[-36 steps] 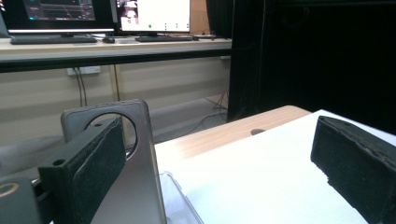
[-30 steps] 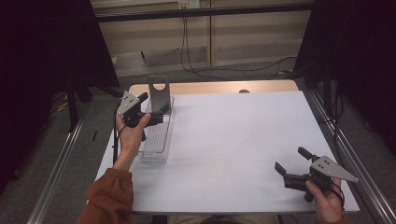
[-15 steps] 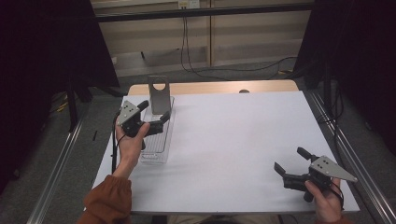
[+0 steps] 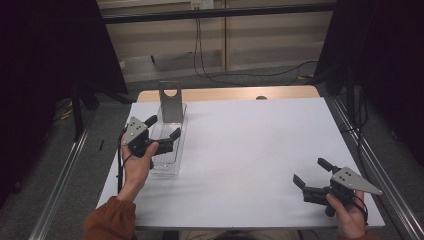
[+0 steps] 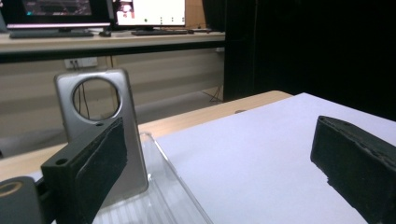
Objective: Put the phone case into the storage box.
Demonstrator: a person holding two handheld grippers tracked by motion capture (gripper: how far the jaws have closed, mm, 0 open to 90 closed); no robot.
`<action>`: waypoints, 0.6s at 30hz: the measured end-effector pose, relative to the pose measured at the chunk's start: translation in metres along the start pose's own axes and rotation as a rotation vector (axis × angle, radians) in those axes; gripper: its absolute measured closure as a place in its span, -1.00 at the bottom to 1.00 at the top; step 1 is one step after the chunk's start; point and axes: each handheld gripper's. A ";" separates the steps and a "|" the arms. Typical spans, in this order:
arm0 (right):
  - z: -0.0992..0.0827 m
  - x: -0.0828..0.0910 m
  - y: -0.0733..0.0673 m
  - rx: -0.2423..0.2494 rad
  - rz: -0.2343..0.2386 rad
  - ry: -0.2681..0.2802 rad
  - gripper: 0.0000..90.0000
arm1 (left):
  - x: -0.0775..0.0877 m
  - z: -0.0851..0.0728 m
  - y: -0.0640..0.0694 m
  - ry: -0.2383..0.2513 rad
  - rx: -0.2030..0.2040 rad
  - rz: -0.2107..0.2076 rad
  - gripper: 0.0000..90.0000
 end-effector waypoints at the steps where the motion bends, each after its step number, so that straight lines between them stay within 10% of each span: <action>1: 0.000 0.000 0.000 -0.001 0.000 0.000 -1.00 | 0.003 -0.001 -0.001 -0.007 -0.006 0.000 -0.92; 18: 0.001 -0.001 0.000 0.007 0.005 0.005 -1.00 | 0.045 -0.028 -0.003 -0.017 0.018 0.006 -0.93</action>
Point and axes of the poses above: each handheld gripper's, and its own axes: x roughly backward along the jaws, z roughly out of its top, y roughly to its right, and after that the axes turned 13 degrees about x, right-handed
